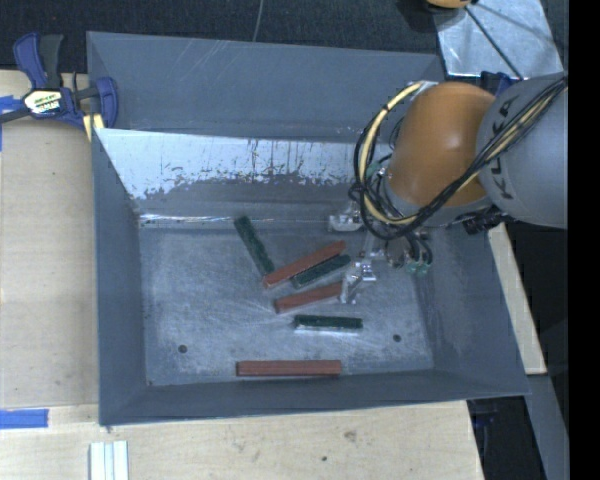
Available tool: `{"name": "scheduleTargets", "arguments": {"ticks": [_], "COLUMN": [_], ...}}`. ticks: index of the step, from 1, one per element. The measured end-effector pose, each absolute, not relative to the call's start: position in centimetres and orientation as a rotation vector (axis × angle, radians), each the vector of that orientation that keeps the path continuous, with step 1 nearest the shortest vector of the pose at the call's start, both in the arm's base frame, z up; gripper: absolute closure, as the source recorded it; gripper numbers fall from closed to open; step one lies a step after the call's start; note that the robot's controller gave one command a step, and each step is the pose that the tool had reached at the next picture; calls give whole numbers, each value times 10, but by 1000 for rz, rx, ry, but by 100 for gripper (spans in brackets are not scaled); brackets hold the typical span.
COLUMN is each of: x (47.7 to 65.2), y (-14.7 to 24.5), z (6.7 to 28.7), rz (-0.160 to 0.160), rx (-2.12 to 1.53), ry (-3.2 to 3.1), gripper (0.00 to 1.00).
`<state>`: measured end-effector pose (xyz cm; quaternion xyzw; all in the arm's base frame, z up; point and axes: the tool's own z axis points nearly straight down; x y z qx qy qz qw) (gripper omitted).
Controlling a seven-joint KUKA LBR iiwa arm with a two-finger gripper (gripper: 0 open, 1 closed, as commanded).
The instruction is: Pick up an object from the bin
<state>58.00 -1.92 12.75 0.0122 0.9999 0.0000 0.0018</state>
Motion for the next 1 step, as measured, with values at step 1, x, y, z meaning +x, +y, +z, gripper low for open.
{"name": "scheduleTargets", "arguments": {"ticks": [1], "x": [583], "y": [-21], "z": [71], "rz": [2], "rx": [314], "ry": [3122], "gripper": [0]}}
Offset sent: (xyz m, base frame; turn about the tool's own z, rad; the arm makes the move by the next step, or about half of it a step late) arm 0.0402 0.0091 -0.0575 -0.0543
